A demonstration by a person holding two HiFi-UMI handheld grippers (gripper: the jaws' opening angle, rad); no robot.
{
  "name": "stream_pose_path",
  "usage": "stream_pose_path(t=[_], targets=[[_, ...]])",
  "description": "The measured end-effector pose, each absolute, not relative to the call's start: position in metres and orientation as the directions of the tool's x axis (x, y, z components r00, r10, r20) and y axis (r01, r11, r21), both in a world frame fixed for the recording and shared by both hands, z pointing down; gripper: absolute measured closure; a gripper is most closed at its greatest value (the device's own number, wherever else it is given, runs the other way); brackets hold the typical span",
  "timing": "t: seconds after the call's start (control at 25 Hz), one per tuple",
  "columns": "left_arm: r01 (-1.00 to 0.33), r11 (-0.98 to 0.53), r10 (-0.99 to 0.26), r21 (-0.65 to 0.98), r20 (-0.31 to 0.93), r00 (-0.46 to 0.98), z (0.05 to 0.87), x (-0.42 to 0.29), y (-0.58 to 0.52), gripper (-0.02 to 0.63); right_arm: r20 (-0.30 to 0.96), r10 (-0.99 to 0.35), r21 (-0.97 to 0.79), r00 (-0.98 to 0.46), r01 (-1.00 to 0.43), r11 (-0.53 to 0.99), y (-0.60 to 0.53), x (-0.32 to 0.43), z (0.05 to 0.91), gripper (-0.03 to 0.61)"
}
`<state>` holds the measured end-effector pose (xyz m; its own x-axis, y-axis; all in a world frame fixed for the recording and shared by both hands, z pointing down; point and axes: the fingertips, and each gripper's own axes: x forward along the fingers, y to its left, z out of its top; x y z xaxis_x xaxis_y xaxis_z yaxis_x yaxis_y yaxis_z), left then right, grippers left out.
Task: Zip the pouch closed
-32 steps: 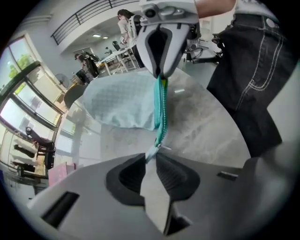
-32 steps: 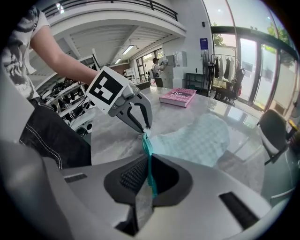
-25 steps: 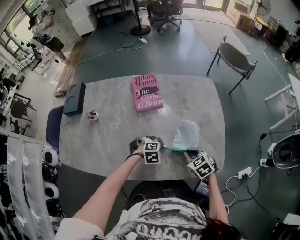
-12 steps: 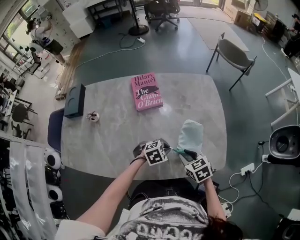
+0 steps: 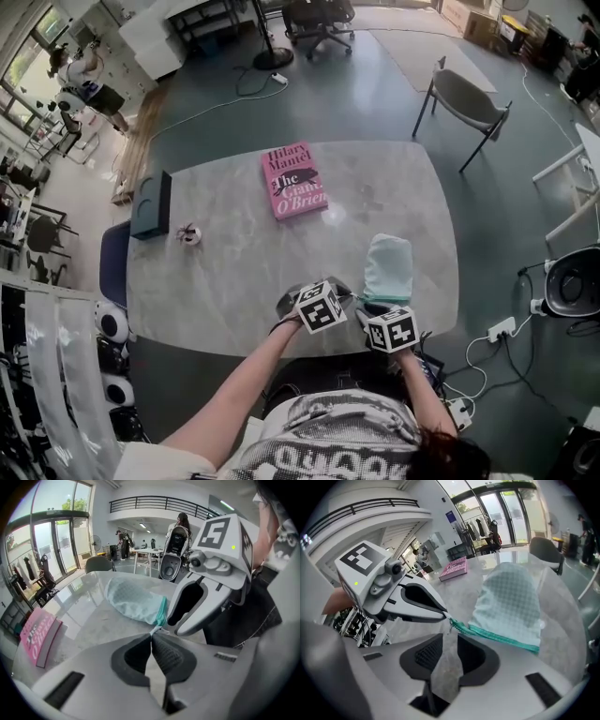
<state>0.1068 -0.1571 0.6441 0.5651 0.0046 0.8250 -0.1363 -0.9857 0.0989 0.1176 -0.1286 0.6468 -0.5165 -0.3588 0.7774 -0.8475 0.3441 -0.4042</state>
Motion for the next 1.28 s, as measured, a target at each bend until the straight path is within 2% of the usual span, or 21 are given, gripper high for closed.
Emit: stream_pose_path(t=[0.36, 0.44, 0.56, 1.28], targets=[[-0.133, -0.982, 0.025, 0.132, 0.796, 0.605, 0.638, 0.119, -0.143, 0.598, 0.791, -0.408, -0.384, -0.456, -0.889, 0.250, -0.129, 0.122, 0.655, 0.482], [-0.135, -0.982, 0.026, 0.134, 0.795, 0.607, 0.639, 0.121, -0.140, 0.598, 0.785, -0.431, -0.378, -0.445, -0.895, 0.236, -0.131, 0.125, 0.653, 0.540], [-0.139, -0.980, 0.027, 0.141, 0.790, 0.612, 0.639, 0.122, -0.138, 0.598, 0.779, -0.445, -0.372, -0.441, -0.897, 0.238, -0.130, 0.129, 0.651, 0.569], [-0.102, -0.984, 0.053, 0.149, 0.777, 0.628, 0.636, 0.123, -0.133, 0.601, 0.773, -0.429, -0.400, -0.468, -0.883, 0.243, -0.126, 0.141, 0.655, 0.569]])
